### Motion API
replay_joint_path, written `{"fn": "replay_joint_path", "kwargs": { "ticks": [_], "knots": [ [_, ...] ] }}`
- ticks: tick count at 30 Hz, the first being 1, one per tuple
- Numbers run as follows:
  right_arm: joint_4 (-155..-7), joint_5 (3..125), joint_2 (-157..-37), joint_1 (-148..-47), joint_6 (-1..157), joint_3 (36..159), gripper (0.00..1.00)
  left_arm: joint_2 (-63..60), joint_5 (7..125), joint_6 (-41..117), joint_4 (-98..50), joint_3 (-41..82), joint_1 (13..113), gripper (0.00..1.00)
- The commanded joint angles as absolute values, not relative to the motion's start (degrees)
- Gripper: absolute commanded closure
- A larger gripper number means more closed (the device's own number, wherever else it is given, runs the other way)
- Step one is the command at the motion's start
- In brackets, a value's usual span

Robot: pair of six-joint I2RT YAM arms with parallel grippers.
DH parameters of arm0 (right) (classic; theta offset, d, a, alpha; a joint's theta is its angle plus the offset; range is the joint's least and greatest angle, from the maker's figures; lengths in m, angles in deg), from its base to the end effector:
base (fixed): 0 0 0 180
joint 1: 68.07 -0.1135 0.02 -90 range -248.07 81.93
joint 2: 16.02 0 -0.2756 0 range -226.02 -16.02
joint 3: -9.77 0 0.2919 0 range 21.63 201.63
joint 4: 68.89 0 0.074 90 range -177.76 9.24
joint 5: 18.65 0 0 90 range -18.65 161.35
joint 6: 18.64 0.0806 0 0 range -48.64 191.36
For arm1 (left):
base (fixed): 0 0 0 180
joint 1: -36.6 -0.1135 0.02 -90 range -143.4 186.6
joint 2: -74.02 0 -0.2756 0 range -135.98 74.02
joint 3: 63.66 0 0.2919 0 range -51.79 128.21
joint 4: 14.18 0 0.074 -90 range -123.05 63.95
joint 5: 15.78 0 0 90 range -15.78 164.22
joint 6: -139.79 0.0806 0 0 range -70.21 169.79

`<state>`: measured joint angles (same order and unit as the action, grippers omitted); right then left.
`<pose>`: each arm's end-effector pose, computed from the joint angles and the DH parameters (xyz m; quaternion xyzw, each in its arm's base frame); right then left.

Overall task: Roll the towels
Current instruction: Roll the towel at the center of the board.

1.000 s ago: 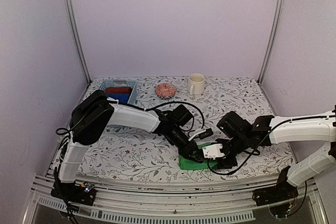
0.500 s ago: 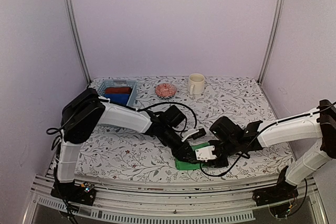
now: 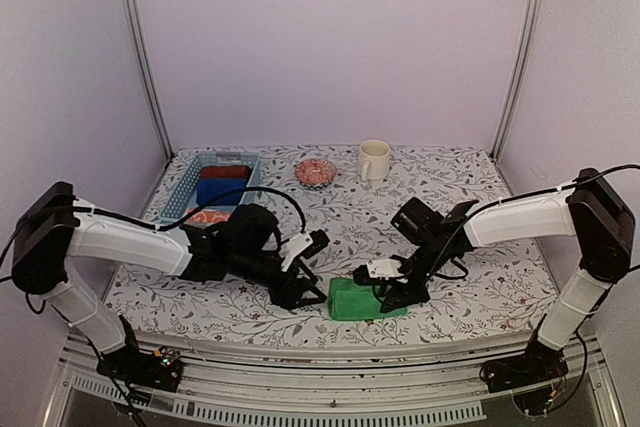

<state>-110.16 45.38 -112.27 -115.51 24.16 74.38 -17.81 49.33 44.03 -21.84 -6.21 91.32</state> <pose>0.2050 0.2755 0.0943 -0.7310 0.6287 0.2225 0.1443 0.1912 -0.3290 0.1256 0.4494 0.7757 -0.3700 0.2437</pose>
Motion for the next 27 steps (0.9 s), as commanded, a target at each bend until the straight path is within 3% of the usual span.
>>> {"fn": "replay_joint_path", "kwargs": {
  "ticks": [1,6,12,23,27],
  "knots": [
    [-124.7,36.9,-121.6,-112.2,23.7,75.6,0.76,-10.7,64.4,47.0,-12.2,-13.6,96.1,0.41],
    [-132.4,31.8,-130.1,-108.9,21.1,82.1,0.77,-10.5,75.1,53.9,-10.9,-15.0,104.1,0.40],
    [-137.7,29.6,-136.7,-107.1,19.1,86.9,0.78,-18.6,79.4,63.7,-13.8,-6.3,108.9,0.40],
    [-138.7,27.6,-137.8,-106.6,18.9,88.7,0.77,-36.9,84.0,77.6,-20.4,9.7,110.7,0.38],
    [-138.4,27.7,-137.5,-106.6,19.0,88.3,0.77,-41.2,84.1,77.6,-23.0,12.2,110.6,0.44]
  ]
}}
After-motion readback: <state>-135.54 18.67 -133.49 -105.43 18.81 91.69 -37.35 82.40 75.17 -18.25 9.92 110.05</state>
